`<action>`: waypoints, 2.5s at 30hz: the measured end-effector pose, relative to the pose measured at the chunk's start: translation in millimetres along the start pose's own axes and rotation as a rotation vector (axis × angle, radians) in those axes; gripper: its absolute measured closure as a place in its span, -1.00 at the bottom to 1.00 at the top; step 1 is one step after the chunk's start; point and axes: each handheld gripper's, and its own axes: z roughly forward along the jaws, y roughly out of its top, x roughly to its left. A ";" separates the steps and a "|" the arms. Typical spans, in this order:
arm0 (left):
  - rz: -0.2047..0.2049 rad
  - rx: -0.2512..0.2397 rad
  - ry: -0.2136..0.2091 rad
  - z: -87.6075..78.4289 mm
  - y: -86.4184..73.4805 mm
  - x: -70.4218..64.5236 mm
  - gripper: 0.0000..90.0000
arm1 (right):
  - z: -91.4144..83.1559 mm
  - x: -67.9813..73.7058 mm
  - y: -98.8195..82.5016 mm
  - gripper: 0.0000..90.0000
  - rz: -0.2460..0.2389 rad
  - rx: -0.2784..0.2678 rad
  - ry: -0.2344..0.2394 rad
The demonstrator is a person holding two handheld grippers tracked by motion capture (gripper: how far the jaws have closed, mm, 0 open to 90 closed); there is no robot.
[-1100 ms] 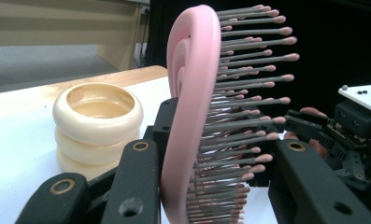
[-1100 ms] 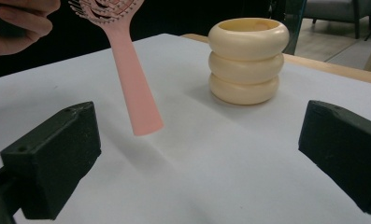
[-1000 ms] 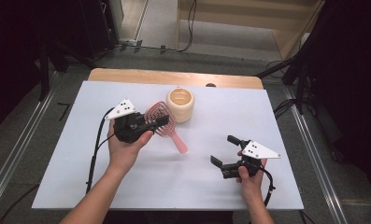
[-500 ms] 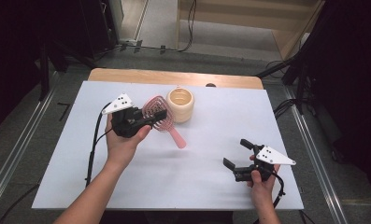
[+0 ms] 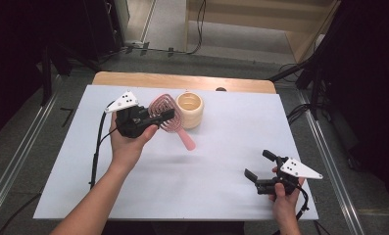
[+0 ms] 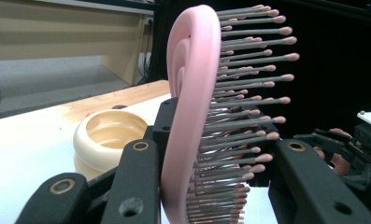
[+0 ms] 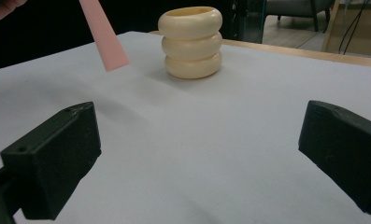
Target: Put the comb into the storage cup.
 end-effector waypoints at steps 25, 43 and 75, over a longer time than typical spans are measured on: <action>-0.017 -0.031 0.002 10.3 19.7 10.6 0.44 | -5.3 -5.5 -7.4 -1.00 0.000 0.015 -0.019; -0.015 -0.048 0.013 16.7 32.6 17.7 0.44 | -5.0 -6.0 -8.4 -1.00 -0.003 0.012 -0.019; -0.037 -0.086 0.040 26.3 47.6 36.4 0.44 | -4.3 -5.1 -9.4 -1.00 -0.006 0.013 -0.022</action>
